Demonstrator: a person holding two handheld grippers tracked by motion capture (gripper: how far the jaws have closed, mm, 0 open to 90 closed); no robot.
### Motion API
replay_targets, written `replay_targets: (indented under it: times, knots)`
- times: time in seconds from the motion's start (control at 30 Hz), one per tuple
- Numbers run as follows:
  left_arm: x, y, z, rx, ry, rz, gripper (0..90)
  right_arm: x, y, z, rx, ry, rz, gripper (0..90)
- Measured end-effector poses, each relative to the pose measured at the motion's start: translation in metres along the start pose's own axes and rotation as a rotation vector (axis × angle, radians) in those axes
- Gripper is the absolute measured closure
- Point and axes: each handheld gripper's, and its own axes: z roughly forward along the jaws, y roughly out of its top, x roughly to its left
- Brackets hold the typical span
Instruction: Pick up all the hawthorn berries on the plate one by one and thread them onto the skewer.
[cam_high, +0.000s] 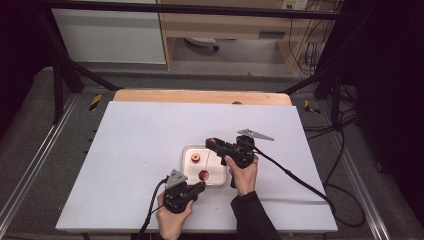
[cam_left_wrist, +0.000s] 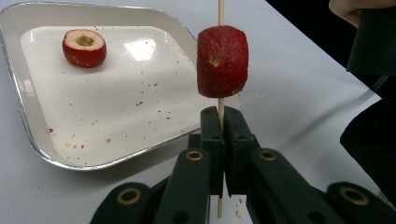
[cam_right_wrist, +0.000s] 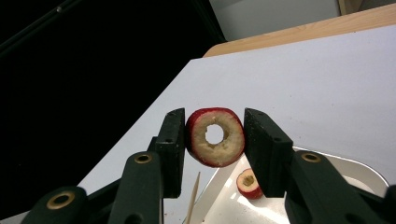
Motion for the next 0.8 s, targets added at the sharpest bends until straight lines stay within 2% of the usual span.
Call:
replay_targets:
  times: [0.3,0.8]
  knots:
    - [-0.0003,0.0002,0.0036,-0.004,0.005,-0.025,88.1,0.0015,-0.0035,0.0021,-0.023,0.015,0.009,60.6]
    - [0.0013,0.0002,0.0025,-0.018,0.001,-0.042,88.2,0.0024,-0.0058,0.0032,-0.017,0.021,0.021,60.6]
